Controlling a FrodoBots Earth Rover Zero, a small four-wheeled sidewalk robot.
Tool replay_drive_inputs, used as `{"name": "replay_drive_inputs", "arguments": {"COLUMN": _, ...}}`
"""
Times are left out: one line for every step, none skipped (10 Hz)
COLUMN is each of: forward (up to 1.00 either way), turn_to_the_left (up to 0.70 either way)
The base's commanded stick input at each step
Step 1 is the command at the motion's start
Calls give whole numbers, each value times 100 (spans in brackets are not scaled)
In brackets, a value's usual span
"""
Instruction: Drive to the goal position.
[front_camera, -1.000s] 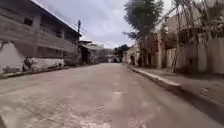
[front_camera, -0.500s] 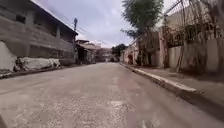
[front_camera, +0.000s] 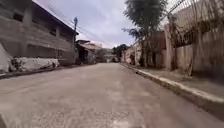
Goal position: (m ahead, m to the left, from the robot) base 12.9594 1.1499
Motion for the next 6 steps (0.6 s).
{"name": "replay_drive_inputs", "arguments": {"forward": 100, "turn_to_the_left": 0}}
{"name": "replay_drive_inputs", "arguments": {"forward": 100, "turn_to_the_left": 0}}
{"name": "replay_drive_inputs", "arguments": {"forward": 100, "turn_to_the_left": 0}}
{"name": "replay_drive_inputs", "arguments": {"forward": 100, "turn_to_the_left": 0}}
{"name": "replay_drive_inputs", "arguments": {"forward": 100, "turn_to_the_left": 0}}
{"name": "replay_drive_inputs", "arguments": {"forward": 100, "turn_to_the_left": 0}}
